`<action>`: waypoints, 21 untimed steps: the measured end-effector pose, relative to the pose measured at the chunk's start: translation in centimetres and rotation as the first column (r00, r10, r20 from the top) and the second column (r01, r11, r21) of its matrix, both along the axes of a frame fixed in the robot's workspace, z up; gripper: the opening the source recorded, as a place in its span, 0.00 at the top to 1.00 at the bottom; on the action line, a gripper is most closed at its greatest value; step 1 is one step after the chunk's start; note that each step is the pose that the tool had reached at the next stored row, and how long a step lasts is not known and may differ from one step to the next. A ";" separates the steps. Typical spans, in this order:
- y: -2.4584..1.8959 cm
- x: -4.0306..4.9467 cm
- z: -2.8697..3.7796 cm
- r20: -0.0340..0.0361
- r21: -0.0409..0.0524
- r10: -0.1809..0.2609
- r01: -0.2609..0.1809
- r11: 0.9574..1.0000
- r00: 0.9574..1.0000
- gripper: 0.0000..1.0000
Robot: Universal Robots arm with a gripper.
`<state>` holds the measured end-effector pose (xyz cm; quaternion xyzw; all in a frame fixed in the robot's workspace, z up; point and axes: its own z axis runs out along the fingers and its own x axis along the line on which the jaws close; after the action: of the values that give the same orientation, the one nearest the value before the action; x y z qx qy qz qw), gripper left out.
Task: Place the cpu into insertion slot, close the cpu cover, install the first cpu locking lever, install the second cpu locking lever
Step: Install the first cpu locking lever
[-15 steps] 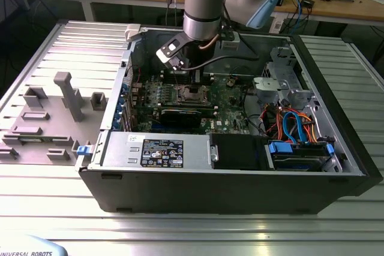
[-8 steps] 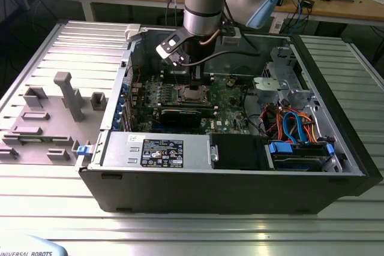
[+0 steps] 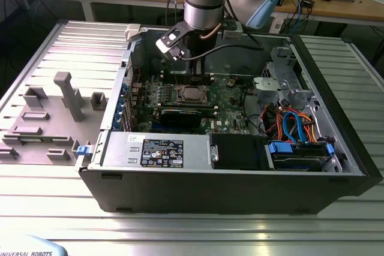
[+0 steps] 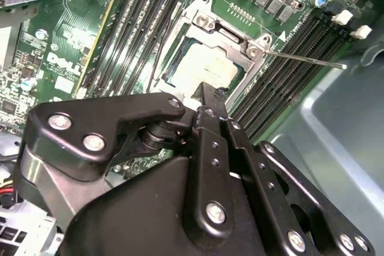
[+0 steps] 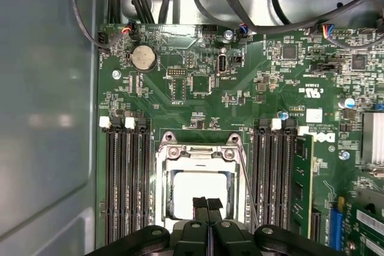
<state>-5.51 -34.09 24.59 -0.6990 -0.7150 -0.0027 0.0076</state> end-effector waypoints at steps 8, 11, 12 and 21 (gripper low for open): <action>0.00 0.00 0.66 0.000 0.000 0.000 0.000 1.000 1.000 0.89; 0.00 0.00 0.69 0.000 0.000 0.000 0.000 1.000 1.000 0.89; 0.00 0.00 0.69 0.000 0.000 0.000 0.000 1.000 1.000 0.89; 0.00 0.00 0.72 0.000 0.000 0.000 0.000 1.000 1.000 0.89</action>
<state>-5.51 -34.09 25.30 -0.6989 -0.7152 -0.0028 0.0075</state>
